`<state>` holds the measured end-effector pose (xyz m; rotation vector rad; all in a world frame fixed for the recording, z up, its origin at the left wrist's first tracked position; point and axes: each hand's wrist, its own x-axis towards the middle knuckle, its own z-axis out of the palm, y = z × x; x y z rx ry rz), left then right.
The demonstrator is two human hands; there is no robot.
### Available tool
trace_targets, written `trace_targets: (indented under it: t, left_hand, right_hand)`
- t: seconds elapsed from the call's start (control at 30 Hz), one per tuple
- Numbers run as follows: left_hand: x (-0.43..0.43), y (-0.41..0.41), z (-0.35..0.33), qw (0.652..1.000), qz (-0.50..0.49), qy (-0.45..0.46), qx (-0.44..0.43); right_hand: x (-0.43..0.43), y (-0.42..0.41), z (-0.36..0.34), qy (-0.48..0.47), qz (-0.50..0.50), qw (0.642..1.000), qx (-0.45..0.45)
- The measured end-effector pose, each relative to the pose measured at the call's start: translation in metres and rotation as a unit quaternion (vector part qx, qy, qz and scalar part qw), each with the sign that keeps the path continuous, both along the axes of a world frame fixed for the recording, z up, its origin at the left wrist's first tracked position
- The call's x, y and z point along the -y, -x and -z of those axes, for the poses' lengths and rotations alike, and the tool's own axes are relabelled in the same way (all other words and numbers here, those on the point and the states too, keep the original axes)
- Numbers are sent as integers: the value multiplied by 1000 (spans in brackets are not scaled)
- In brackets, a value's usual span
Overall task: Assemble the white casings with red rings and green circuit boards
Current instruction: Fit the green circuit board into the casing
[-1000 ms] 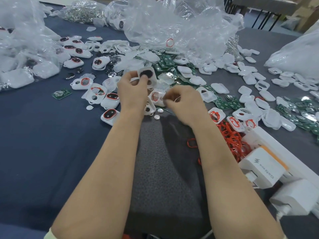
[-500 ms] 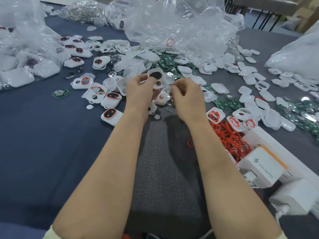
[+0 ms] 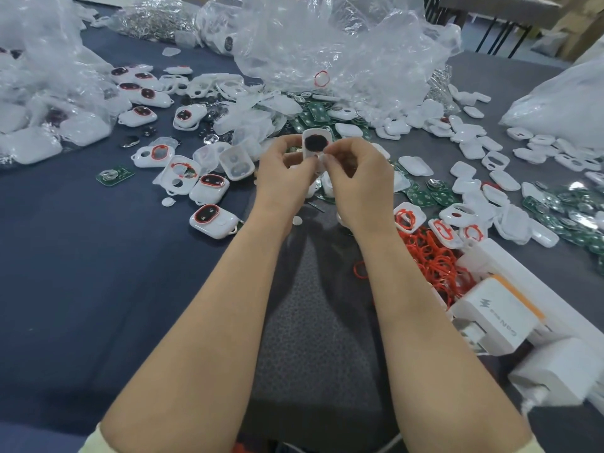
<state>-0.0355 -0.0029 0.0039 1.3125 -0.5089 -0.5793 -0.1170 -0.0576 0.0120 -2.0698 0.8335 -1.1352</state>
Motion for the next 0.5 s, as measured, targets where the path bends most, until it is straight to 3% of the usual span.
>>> trace_targets:
  t: [0.2,0.5]
  left_hand:
    - [1,1,1,1000,24,15,-11]
    - [0,1,2,996,54,50,-43]
  right_hand:
    - [4,1,1,1,19,999,-35]
    - [3,0,2,-93,2,995,20]
